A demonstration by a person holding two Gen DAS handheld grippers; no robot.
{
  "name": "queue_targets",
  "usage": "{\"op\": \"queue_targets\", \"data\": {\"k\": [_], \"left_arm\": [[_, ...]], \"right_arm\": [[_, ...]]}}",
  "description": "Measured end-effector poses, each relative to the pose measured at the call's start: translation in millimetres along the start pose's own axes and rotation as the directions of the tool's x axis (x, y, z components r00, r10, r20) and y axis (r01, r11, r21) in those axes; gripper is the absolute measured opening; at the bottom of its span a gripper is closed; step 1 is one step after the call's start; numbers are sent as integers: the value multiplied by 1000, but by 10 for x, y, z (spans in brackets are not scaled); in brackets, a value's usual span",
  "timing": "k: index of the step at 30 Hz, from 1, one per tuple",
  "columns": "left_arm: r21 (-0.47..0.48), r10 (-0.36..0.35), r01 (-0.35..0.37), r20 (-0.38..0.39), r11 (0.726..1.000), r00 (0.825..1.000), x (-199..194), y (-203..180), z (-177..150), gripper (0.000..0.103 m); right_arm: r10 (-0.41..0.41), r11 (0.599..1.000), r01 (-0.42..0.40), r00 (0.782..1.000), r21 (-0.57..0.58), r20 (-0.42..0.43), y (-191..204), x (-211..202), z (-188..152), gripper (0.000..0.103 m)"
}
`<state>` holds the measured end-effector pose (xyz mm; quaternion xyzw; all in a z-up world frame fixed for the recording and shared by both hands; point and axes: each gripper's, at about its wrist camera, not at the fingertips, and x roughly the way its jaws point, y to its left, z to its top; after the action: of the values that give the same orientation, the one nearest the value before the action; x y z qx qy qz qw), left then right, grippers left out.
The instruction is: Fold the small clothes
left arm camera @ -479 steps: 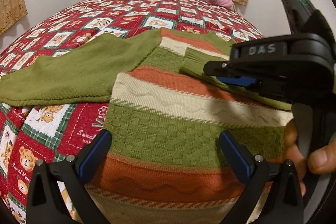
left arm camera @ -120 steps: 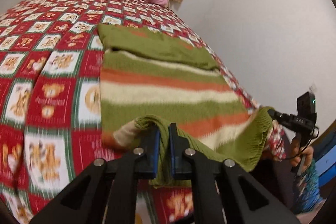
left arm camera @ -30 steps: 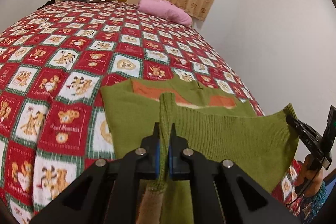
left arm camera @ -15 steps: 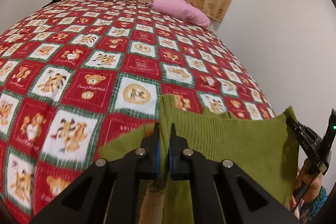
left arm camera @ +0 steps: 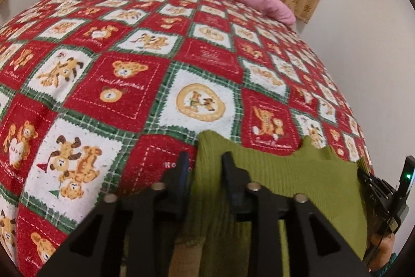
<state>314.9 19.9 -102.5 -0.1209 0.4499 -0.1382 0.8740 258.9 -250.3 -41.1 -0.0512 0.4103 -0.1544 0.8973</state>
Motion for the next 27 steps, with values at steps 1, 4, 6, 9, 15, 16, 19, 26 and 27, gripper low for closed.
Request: {"op": "queue_targets", "data": {"k": [1,4,6,9,15,16,19,26,27], "left_arm": [[-6,-4,4,-7,1000,1000,10,8,16,34],[-9,0,-1,-22,1000,1000,-24,4,41,37],[24,23,-23,-4,999,1000,-237,8,33,36],[142,93,-106,96,984,991,-750,4,-123,36],[218,40,-64,111,974,993,-1280,-86,-671,56],[237,24,-50,110,970,994,-1334,-160,-810,58],[307,61,-94,113,947,992,-1353,-415,-1100,58],[329,170,-189,85,925,982,-1199,-511,-1491,58],[327,187,-204,85,923,979,-1163,-496,-1512,58]], "right_arm": [[-4,1000,4,1000,-8,-4,14,6,7,18],[-26,999,25,999,-36,-24,37,-21,33,26],[7,1000,-7,1000,5,-1,-86,-224,32,26],[-5,991,-11,993,131,117,-389,-814,-149,28],[43,989,-56,994,133,98,-432,-1531,-872,28],[63,989,-74,994,125,89,-377,-1589,-982,28],[122,987,-128,990,96,65,-168,-1691,-1275,28],[115,987,-113,993,117,-13,-120,-1508,-1628,28],[131,983,-131,991,131,4,-149,-1508,-1664,28]]}}
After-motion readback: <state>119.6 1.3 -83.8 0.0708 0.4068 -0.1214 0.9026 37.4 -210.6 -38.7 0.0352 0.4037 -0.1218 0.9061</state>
